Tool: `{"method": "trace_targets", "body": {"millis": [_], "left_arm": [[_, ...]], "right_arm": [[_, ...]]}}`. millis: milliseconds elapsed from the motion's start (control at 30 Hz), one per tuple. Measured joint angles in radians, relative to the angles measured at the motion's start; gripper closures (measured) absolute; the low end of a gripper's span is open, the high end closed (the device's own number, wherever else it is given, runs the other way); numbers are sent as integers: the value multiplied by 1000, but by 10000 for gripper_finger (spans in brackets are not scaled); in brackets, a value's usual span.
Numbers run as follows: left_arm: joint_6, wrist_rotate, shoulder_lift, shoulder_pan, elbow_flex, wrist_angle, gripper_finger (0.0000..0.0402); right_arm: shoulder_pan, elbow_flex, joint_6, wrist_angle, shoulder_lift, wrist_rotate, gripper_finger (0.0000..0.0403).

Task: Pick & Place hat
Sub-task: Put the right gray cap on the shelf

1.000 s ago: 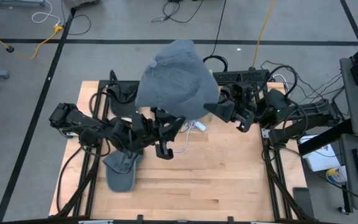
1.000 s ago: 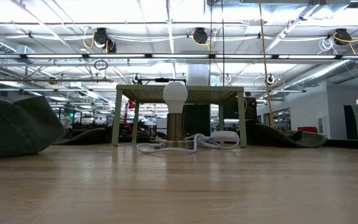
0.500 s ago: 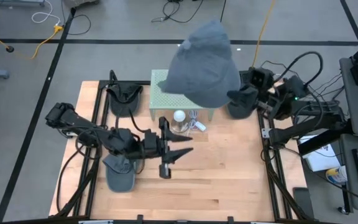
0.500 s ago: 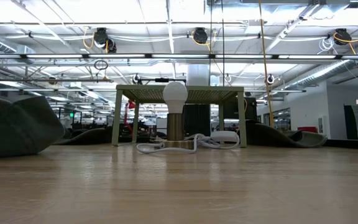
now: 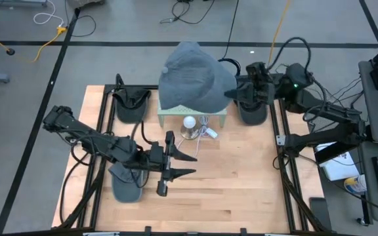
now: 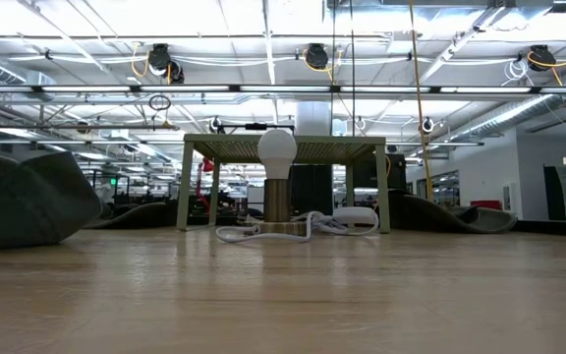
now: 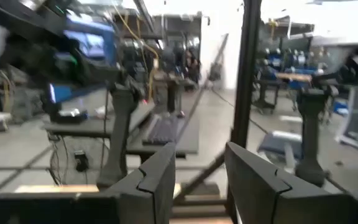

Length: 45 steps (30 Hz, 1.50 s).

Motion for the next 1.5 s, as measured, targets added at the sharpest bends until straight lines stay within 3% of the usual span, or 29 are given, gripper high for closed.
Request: {"method": "trace_targets", "body": {"millis": [533,800,1100,1500], "left_arm": [[-40,-2,-116,-5,0,-213,256],[-39,-2,-158,0,1,-306,256],[-39,0,-165,9,0,-374,256],[-95,-3,-165,64,0,-436,256]], "right_arm": [[-374,0,94,-273,-8,-363,398],[-560,0,135,-265,56,-556,398],[-706,-1,77,-175,215,-614,398],[-745,0,-112,-117,344,-726,398]]}}
